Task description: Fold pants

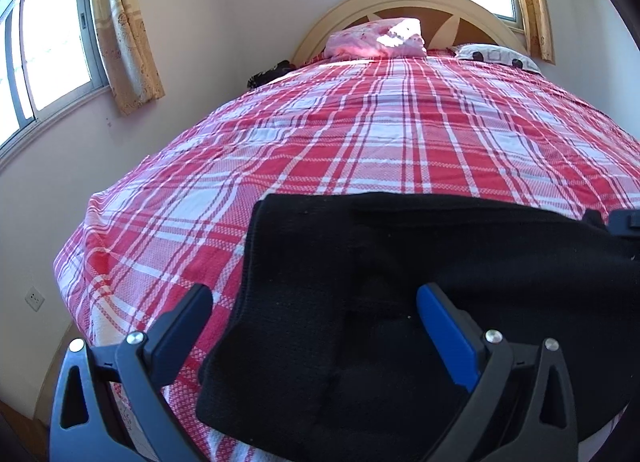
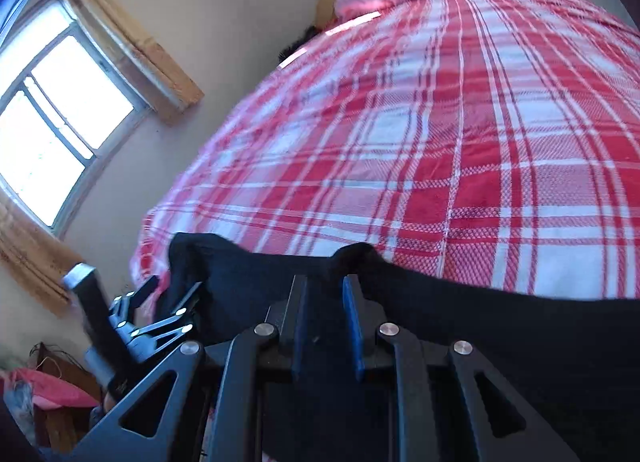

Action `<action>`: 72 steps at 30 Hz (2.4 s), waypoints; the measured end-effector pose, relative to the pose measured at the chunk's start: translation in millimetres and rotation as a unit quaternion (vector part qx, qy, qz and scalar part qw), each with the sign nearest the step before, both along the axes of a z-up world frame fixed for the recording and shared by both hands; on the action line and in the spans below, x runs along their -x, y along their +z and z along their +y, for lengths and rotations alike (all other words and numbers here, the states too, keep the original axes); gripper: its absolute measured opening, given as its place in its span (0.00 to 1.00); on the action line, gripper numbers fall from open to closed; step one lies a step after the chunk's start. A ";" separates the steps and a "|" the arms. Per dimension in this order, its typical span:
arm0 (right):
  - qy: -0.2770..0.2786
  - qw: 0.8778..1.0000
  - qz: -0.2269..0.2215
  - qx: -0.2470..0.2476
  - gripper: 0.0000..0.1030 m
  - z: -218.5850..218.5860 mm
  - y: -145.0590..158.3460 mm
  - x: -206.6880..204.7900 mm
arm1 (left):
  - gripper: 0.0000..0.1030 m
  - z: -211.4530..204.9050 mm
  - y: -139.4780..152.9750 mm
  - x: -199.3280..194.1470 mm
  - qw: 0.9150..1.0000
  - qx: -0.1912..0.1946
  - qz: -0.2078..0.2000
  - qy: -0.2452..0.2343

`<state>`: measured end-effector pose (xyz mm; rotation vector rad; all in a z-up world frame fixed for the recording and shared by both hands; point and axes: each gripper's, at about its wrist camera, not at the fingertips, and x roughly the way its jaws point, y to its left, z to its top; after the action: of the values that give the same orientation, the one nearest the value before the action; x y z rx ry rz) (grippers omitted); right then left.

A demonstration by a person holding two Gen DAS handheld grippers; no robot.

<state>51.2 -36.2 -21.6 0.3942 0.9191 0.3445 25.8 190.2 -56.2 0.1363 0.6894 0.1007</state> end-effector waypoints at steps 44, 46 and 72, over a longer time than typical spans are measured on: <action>0.006 0.992 -0.026 0.126 0.06 27.5 -6.8 -47.7 | 1.00 -4.8 2.5 -23.9 0.999 0.003 0.032 0.002; -0.014 0.989 -0.035 0.145 0.06 24.1 -13.0 -55.9 | 1.00 -7.6 1.6 -23.2 1.000 -0.010 0.030 -0.002; -0.027 0.988 -0.067 0.135 0.20 22.7 -24.1 -53.9 | 1.00 97.3 59.2 35.0 0.988 -0.073 -0.031 0.131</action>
<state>105.1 -13.5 -45.8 0.1442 0.8099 0.1911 -9.2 287.4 3.0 0.1814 0.6340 0.4058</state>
